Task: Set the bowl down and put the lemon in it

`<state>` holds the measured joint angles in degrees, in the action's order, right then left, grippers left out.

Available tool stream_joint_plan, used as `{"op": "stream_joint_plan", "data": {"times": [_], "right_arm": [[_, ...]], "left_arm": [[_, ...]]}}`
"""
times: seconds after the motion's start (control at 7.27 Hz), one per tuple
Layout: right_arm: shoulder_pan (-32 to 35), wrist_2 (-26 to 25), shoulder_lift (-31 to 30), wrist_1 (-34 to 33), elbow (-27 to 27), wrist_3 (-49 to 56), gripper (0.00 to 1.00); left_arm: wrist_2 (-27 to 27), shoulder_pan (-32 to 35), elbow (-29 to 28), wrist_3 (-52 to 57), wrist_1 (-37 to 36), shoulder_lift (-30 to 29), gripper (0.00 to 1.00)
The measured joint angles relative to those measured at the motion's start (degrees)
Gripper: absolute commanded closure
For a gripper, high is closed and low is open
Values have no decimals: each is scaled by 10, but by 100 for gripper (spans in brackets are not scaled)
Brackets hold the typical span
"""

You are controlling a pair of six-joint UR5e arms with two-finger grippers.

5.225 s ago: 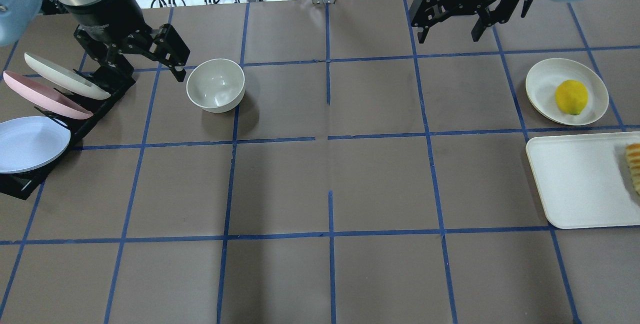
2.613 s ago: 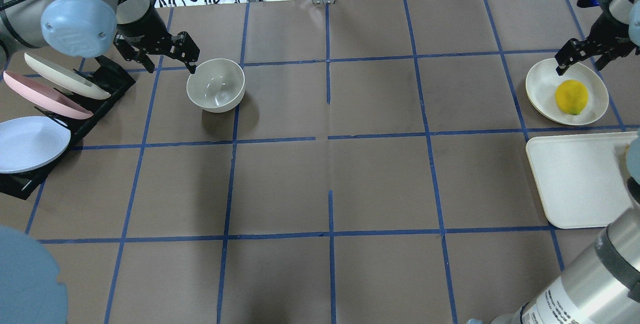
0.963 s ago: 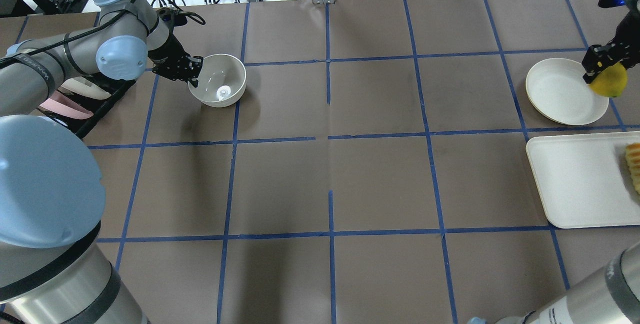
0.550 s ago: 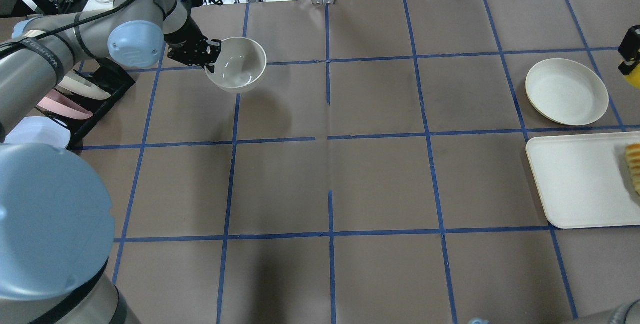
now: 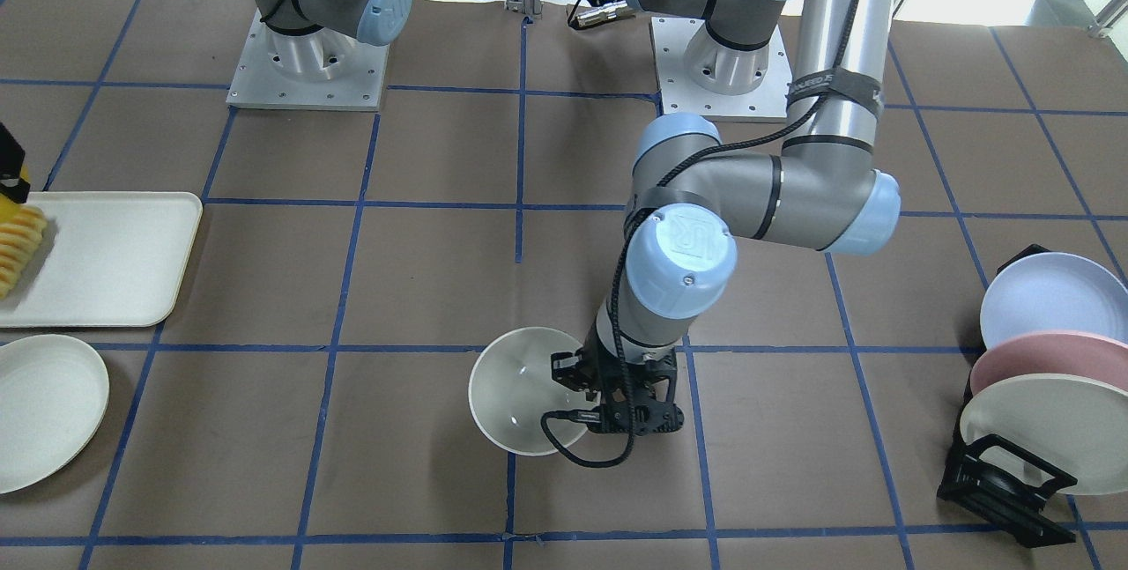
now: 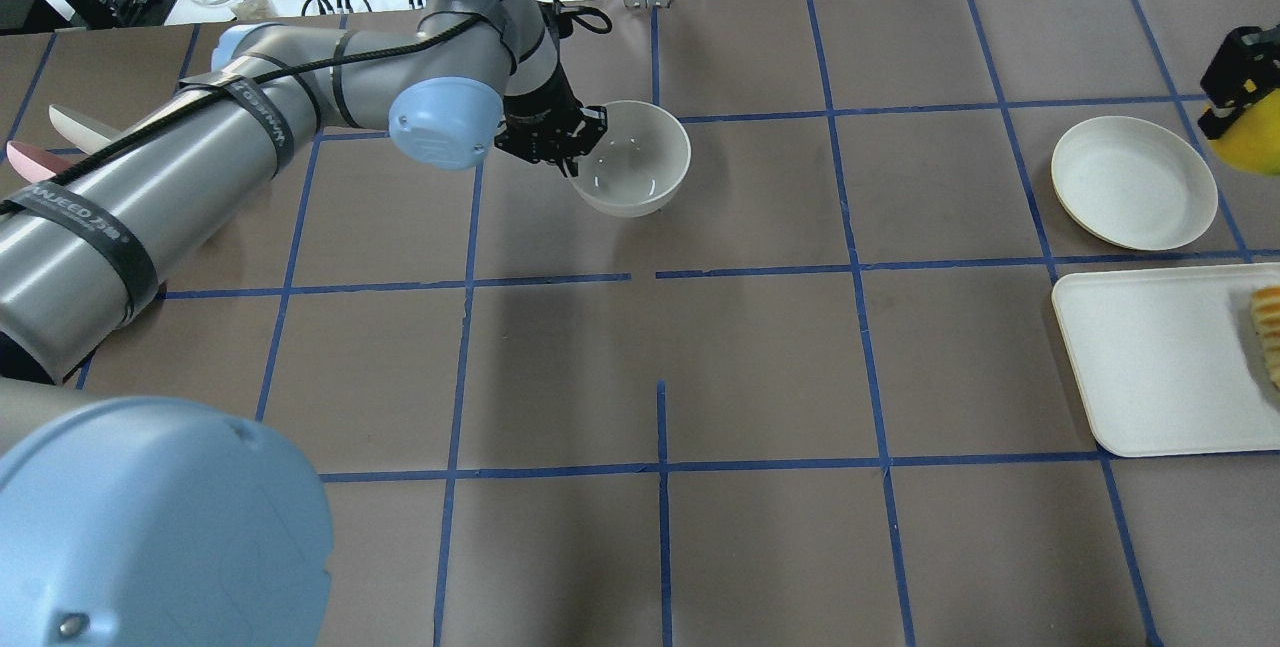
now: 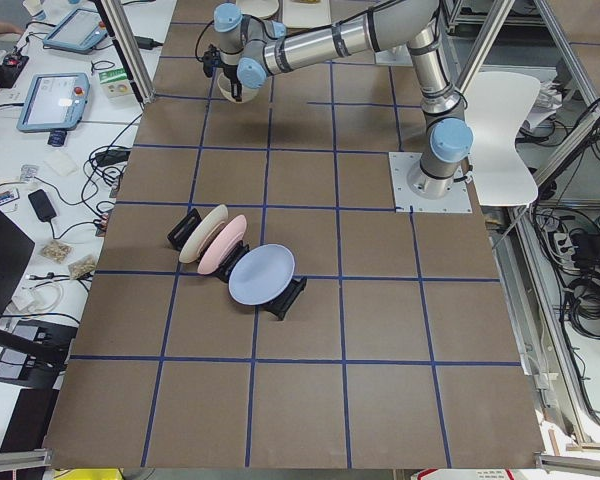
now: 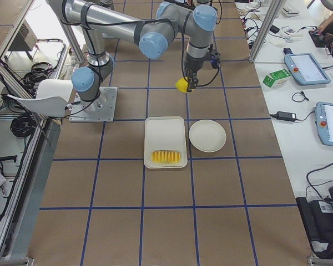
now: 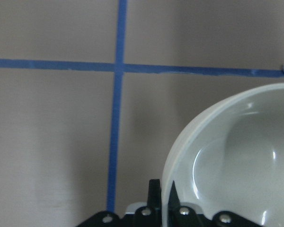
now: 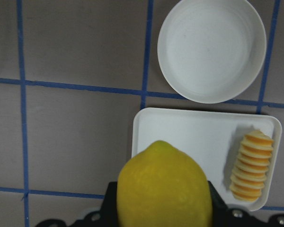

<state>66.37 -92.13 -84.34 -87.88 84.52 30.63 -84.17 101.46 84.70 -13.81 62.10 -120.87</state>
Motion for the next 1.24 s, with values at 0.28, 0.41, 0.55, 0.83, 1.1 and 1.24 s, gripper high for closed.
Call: {"op": "stream_joint_plan", "data": {"times": [0.28, 0.41, 0.55, 0.83, 1.1, 1.24], "right_arm": [[64, 10, -10, 3, 1, -56, 88], [99, 11, -13, 3, 1, -106, 89], [139, 11, -13, 1, 1, -166, 88], [217, 14, -5, -12, 1, -272, 88], [273, 14, 11, -33, 1, -339, 88], [289, 13, 17, -43, 1, -353, 88]], "left_arm": [[-1, 16, 44, -8, -12, 11, 100], [0, 16, 67, -10, -37, 12, 100], [1, 16, 84, -14, -58, 11, 91], [16, 22, 100, -22, -67, 14, 0], [29, 17, 98, -25, -62, 18, 0], [27, 7, 91, -22, -58, 22, 0]]}}
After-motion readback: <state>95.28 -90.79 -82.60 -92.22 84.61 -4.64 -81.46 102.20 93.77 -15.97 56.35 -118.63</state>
